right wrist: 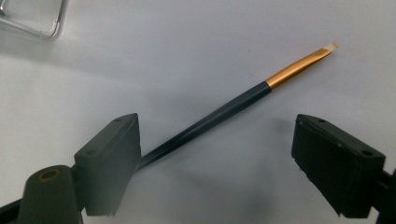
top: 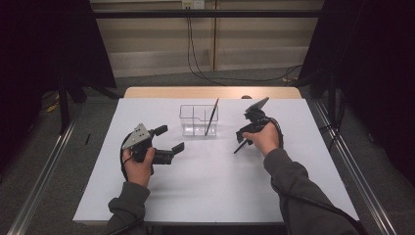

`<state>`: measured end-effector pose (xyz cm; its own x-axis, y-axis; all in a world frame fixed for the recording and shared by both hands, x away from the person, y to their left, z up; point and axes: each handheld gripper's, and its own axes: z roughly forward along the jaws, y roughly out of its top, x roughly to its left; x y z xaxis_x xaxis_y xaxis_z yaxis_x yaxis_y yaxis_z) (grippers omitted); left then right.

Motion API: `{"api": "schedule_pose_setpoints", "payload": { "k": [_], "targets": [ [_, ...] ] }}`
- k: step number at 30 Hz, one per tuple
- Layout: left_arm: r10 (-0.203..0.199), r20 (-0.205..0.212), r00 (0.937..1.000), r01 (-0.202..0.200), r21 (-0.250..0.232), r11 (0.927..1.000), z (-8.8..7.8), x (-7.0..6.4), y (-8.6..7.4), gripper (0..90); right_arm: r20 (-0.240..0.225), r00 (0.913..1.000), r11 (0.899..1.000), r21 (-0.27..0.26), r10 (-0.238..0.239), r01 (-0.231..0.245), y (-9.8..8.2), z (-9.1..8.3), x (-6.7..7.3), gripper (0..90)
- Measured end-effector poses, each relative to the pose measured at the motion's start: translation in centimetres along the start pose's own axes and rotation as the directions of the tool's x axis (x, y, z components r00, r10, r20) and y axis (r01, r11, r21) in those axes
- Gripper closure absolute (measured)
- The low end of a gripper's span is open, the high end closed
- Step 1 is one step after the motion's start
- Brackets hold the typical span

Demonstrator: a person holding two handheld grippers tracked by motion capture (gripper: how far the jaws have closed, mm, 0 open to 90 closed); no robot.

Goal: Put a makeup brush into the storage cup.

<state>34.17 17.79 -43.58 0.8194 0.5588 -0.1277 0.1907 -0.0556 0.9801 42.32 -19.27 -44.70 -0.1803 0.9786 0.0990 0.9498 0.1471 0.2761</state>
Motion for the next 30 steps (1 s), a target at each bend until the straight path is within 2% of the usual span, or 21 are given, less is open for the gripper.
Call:
{"api": "schedule_pose_setpoints", "payload": {
  "k": [3,10,16,21,23,25,27,28,30],
  "targets": [
    [0.015,-0.012,0.9998,-0.015,0.002,0.9999,-0.1,0.0,0.1,3.3,-0.005,1.0000,1.000,0.011,0.001,-0.001,0.0,0.2,0.1,17.3],
    [0.012,-0.013,0.9998,-0.012,0.003,0.9999,-0.1,0.1,0.0,3.4,-0.001,1.0000,1.000,0.027,0.003,-0.003,0.0,0.5,0.2,19.9],
    [0.009,-0.018,0.9998,-0.009,-0.003,1.0000,0.0,0.0,0.0,3.3,0.001,1.0000,1.000,0.023,-0.004,0.004,0.0,0.9,0.3,22.9],
    [0.017,-0.010,0.9998,-0.017,0.013,0.9998,-0.1,0.1,0.0,3.3,0.005,0.9999,1.000,0.017,-0.013,0.013,-0.2,1.1,0.4,25.1],
    [0.013,-0.027,0.9996,-0.013,0.001,0.9999,0.0,0.0,0.0,3.4,0.019,0.9995,0.999,0.019,-0.027,0.026,-0.2,1.1,0.4,29.2],
    [0.020,-0.015,0.9997,-0.020,0.001,0.9998,0.0,0.1,0.0,3.4,0.037,0.9985,0.999,0.018,-0.041,0.040,-0.3,1.0,0.5,34.0],
    [0.013,-0.028,0.9995,-0.013,0.002,0.9999,-0.1,0.0,0.0,3.3,0.048,0.9978,0.999,0.015,-0.045,0.044,-0.3,0.9,0.4,41.0],
    [0.015,-0.028,0.9995,-0.015,0.003,0.9999,-0.1,0.0,0.0,3.3,0.063,0.9961,0.998,0.015,-0.062,0.061,-0.4,0.8,0.3,45.9],
    [0.014,-0.027,0.9995,-0.014,0.004,0.9999,-0.1,0.0,0.0,3.3,0.063,0.9956,0.998,0.010,-0.070,0.069,-0.4,0.8,0.1,49.4]
  ]
}}
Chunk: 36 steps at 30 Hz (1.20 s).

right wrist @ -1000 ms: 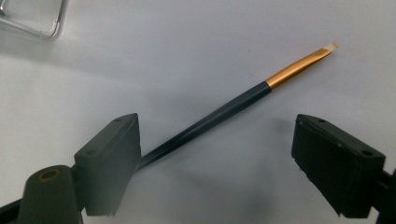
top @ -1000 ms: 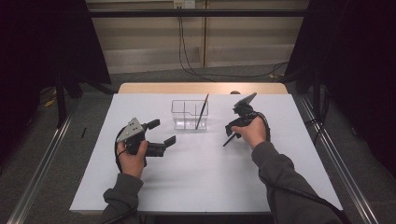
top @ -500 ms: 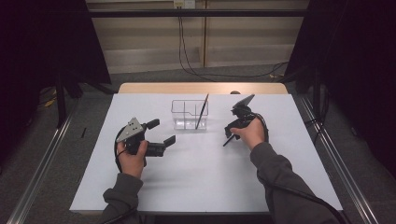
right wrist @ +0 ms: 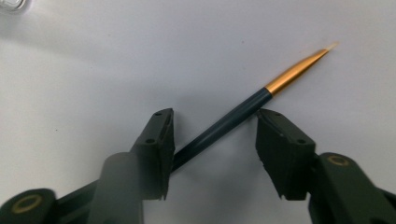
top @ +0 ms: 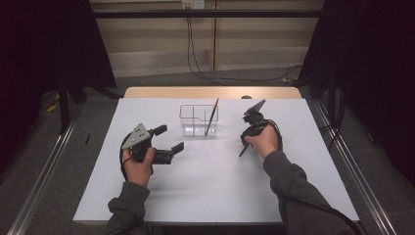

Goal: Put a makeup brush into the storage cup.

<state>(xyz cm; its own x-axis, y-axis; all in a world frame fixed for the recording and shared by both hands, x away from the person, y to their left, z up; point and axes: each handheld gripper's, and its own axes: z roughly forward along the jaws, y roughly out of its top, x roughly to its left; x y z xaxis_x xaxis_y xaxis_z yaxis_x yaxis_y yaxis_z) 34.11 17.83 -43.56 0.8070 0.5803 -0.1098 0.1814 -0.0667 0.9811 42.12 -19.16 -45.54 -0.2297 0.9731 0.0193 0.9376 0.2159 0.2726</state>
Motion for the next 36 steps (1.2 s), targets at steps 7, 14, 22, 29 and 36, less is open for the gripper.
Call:
{"api": "schedule_pose_setpoints", "payload": {
  "k": [7,14,22,29,36],
  "targets": [
    [0.007,0.015,0.9999,-0.007,0.011,0.9999,0.0,0.1,0.0,3.4,-0.008,0.9992,0.999,-0.001,-0.040,0.040,-0.2,-0.3,-0.6,68.7],
    [0.006,0.013,0.9999,-0.006,0.003,1.0000,0.2,0.0,0.0,3.4,-0.044,0.9957,0.997,-0.002,-0.082,0.082,-0.6,-0.4,-0.9,83.4],
    [0.011,0.007,0.9999,-0.011,0.007,0.9999,0.2,0.0,0.0,3.4,-0.070,0.9946,0.997,0.001,-0.077,0.077,-1.1,-0.6,-1.1,76.0],
    [0.013,0.008,0.9999,-0.013,0.009,0.9999,0.2,-0.1,0.1,3.5,-0.062,0.9954,0.997,0.008,-0.073,0.074,-1.7,-0.8,-1.6,75.4],
    [0.021,0.013,0.9997,-0.022,0.023,0.9995,0.3,-0.2,0.1,3.5,-0.070,0.9951,0.998,0.008,-0.069,0.070,-2.6,-1.1,-2.2,76.9]
  ]
}}
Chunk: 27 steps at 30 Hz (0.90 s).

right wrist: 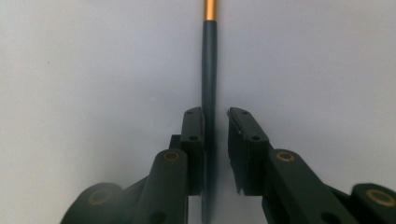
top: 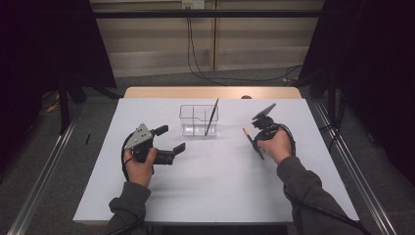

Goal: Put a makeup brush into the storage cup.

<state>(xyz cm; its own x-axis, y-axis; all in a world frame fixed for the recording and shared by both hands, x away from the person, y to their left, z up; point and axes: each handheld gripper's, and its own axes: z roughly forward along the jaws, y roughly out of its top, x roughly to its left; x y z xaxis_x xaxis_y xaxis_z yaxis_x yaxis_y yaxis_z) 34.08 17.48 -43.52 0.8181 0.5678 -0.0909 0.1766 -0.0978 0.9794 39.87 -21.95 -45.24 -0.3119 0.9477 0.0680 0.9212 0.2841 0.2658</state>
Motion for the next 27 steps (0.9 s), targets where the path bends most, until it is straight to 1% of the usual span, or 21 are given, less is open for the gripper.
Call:
{"api": "schedule_pose_setpoints", "payload": {
  "k": [1,2,3,4,6,7,8,9,10,13,15,16,17,18,20,21,22,24,25,26,27],
  "targets": [
    [0.000,-0.005,1.0000,0.000,-0.006,1.0000,0.07,-0.07,-0.01,3.5,-0.004,1.0000,1.000,-0.005,0.001,-0.001,-0.14,-0.01,-0.08,77.4],
    [0.002,0.004,1.0000,-0.002,0.000,1.0000,0.05,-0.02,0.00,3.5,0.003,1.0000,1.000,0.008,0.001,-0.001,-0.25,-0.13,-0.08,77.8],
    [-0.005,0.008,1.0000,0.005,-0.004,1.0000,0.10,-0.11,-0.02,3.5,0.002,1.0000,1.000,0.006,-0.008,0.008,-0.30,-0.13,-0.15,78.0],
    [-0.006,0.003,1.0000,0.006,-0.005,1.0000,0.15,-0.16,-0.04,3.5,-0.006,1.0000,1.000,0.002,-0.008,0.008,-0.43,-0.11,-0.13,78.4],
    [0.000,0.005,1.0000,0.000,-0.001,1.0000,0.17,-0.13,-0.04,3.5,-0.004,0.9999,1.000,0.013,-0.014,0.014,-0.54,-0.17,-0.15,79.4],
    [-0.001,0.009,1.0000,0.001,-0.002,1.0000,0.17,-0.13,-0.03,3.5,-0.001,0.9999,1.000,0.015,-0.015,0.015,-0.57,-0.17,-0.14,80.5],
    [-0.006,0.003,1.0000,0.006,-0.005,1.0000,0.18,-0.17,-0.04,3.5,0.001,0.9997,1.000,0.016,-0.025,0.025,-0.58,-0.15,-0.14,81.0],
    [0.001,0.002,1.0000,-0.001,-0.002,1.0000,0.15,-0.12,-0.01,3.5,0.006,0.9996,0.999,0.019,-0.027,0.027,-0.56,-0.16,-0.08,81.1],
    [-0.002,0.001,1.0000,0.002,-0.003,1.0000,0.10,-0.12,-0.02,3.5,0.011,0.9993,0.999,0.021,-0.037,0.036,-0.50,-0.11,0.00,81.2],
    [0.003,0.005,1.0000,-0.003,0.002,1.0000,0.00,-0.01,0.00,3.5,0.038,0.9978,0.997,0.048,-0.054,0.052,-0.24,-0.12,0.43,81.1],
    [-0.001,0.009,1.0000,0.001,0.002,1.0000,-0.05,0.01,-0.02,3.6,0.042,0.9976,0.997,0.052,-0.055,0.053,-0.14,-0.06,0.52,81.0],
    [0.001,0.004,1.0000,-0.001,0.000,1.0000,-0.07,0.01,-0.03,3.6,0.043,0.9977,0.997,0.054,-0.052,0.049,-0.12,-0.06,0.54,81.1],
    [0.001,0.004,1.0000,-0.001,0.001,1.0000,-0.07,0.02,-0.03,3.6,0.044,0.9970,0.996,0.058,-0.064,0.061,-0.11,-0.09,0.52,81.1],
    [-0.009,0.003,1.0000,0.009,-0.003,1.0000,-0.04,-0.06,-0.04,3.6,0.041,0.9970,0.996,0.056,-0.065,0.063,-0.12,-0.08,0.49,81.2],
    [0.001,0.006,1.0000,-0.001,0.000,1.0000,-0.01,-0.02,-0.03,3.6,0.036,0.9980,0.997,0.055,-0.052,0.050,-0.14,-0.09,0.40,81.2],
    [0.003,-0.005,1.0000,-0.003,-0.006,1.0000,0.07,-0.07,-0.07,3.6,0.036,0.9980,0.997,0.059,-0.052,0.050,-0.12,-0.12,0.37,81.2],
    [0.000,0.003,1.0000,0.000,0.003,1.0000,0.06,-0.07,-0.07,3.6,0.034,0.9981,0.997,0.053,-0.052,0.050,-0.14,-0.07,0.40,81.1],
    [0.001,0.002,1.0000,-0.001,0.005,1.0000,0.12,-0.11,-0.09,3.6,0.042,0.9980,0.997,0.060,-0.048,0.046,-0.11,-0.10,0.48,81.1],
    [0.004,0.003,1.0000,-0.004,0.006,1.0000,0.14,-0.10,-0.09,3.6,0.046,0.9983,0.998,0.052,-0.035,0.033,-0.15,-0.06,0.50,81.3],
    [0.002,-0.002,1.0000,-0.002,0.005,1.0000,0.15,-0.13,-0.10,3.6,0.047,0.9983,0.998,0.053,-0.034,0.031,-0.14,-0.06,0.56,82.0],
    [0.000,0.000,1.0000,0.000,0.005,1.0000,0.17,-0.12,-0.12,3.6,0.052,0.9977,0.998,0.053,-0.043,0.040,-0.13,-0.05,0.65,82.8]
  ]
}}
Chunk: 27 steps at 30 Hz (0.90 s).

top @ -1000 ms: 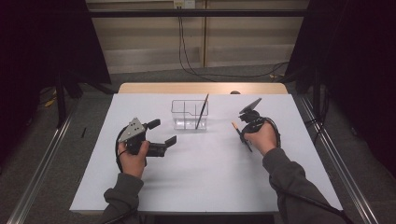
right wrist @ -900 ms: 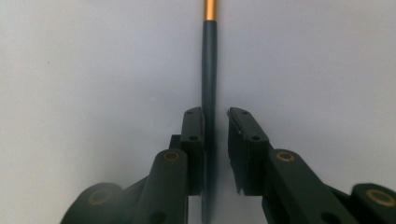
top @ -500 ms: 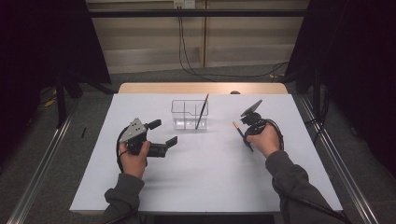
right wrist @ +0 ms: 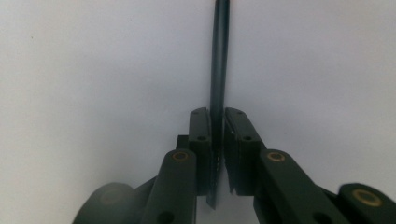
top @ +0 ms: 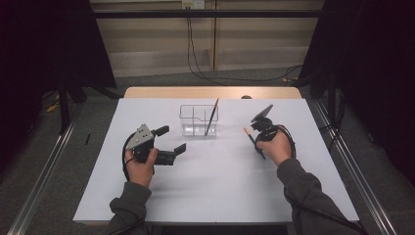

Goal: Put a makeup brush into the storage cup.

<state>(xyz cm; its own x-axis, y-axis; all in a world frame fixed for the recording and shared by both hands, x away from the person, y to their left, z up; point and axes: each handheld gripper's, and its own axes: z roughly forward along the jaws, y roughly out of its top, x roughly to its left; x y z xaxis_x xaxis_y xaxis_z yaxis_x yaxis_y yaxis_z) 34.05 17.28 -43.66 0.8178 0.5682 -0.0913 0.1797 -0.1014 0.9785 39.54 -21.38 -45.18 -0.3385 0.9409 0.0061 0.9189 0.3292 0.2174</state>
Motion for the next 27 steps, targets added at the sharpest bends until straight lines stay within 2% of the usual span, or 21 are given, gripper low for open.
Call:
{"api": "schedule_pose_setpoints", "payload": {
  "k": [1,4,6,7,12,14,18,19,20,21,27],
  "targets": [
    [0.000,-0.011,0.9999,0.000,-0.003,1.0000,0.01,-0.04,-0.04,3.7,0.003,1.0000,1.000,0.001,-0.003,0.003,-0.02,-0.02,0.07,84.7],
    [-0.002,-0.010,0.9999,0.002,-0.002,1.0000,0.04,-0.05,-0.08,3.7,-0.008,0.9998,1.000,-0.009,-0.016,0.016,-0.10,0.00,-0.11,85.3],
    [0.017,0.009,0.9998,-0.018,0.018,0.9997,-0.06,0.13,-0.04,3.7,-0.014,0.9999,1.000,-0.017,-0.007,0.007,-0.24,-0.01,-0.16,85.5],
    [0.008,-0.012,0.9999,-0.008,0.003,1.0000,0.04,-0.06,-0.07,3.7,-0.014,0.9999,1.000,-0.013,-0.004,0.003,-0.28,-0.07,-0.20,85.5],
    [-0.001,-0.009,1.0000,0.001,0.001,1.0000,0.12,-0.13,-0.07,3.7,-0.010,0.9999,1.000,-0.028,-0.011,0.011,-0.43,-0.05,-0.17,85.7],
    [-0.007,0.012,0.9999,0.007,0.007,0.9999,0.11,-0.05,-0.09,3.7,-0.020,0.9997,0.999,-0.038,-0.011,0.010,-0.48,-0.01,-0.26,85.7],
    [-0.001,0.008,1.0000,0.001,0.005,1.0000,0.10,0.01,-0.09,3.7,-0.020,0.9997,0.999,-0.042,-0.015,0.014,-0.50,-0.01,-0.30,85.7],
    [-0.011,0.008,0.9999,0.011,0.001,0.9999,0.11,-0.04,-0.09,3.7,-0.022,0.9996,0.999,-0.044,-0.016,0.015,-0.51,-0.01,-0.31,85.7],
    [-0.004,-0.005,1.0000,0.004,-0.001,1.0000,0.09,-0.03,-0.09,3.7,-0.024,0.9997,0.999,-0.045,-0.010,0.009,-0.54,-0.02,-0.30,85.7],
    [-0.004,0.008,1.0000,0.004,0.003,1.0000,0.04,0.06,-0.08,3.7,-0.024,0.9997,0.999,-0.045,-0.005,0.004,-0.57,-0.04,-0.30,85.7],
    [-0.007,0.002,1.0000,0.007,0.005,1.0000,0.01,0.03,-0.10,3.7,-0.036,0.9993,0.998,-0.066,-0.006,0.003,-0.76,-0.15,-0.56,85.7]
  ]
}}
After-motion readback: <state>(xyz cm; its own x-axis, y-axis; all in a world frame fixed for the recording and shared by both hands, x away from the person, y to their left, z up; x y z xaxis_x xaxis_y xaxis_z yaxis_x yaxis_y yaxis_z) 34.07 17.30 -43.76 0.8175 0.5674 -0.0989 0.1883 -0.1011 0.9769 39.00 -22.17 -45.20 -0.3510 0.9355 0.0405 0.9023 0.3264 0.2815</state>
